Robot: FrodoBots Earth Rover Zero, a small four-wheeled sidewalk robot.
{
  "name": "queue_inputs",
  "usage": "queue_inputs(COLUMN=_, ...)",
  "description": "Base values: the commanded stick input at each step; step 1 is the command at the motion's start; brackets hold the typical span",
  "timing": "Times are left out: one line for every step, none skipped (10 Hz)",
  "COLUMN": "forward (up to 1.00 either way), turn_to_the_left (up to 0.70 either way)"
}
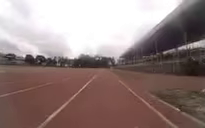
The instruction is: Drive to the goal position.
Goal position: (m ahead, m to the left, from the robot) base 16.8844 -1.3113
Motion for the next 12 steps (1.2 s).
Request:
queue_inputs(forward=0.70, turn_to_the_left=0.00)
queue_inputs(forward=0.70, turn_to_the_left=0.00)
queue_inputs(forward=0.70, turn_to_the_left=0.00)
queue_inputs(forward=0.70, turn_to_the_left=0.00)
queue_inputs(forward=0.70, turn_to_the_left=0.00)
queue_inputs(forward=0.70, turn_to_the_left=0.00)
queue_inputs(forward=0.70, turn_to_the_left=0.00)
queue_inputs(forward=0.70, turn_to_the_left=0.00)
queue_inputs(forward=0.70, turn_to_the_left=0.00)
queue_inputs(forward=0.70, turn_to_the_left=0.00)
queue_inputs(forward=0.70, turn_to_the_left=0.00)
queue_inputs(forward=0.70, turn_to_the_left=0.00)
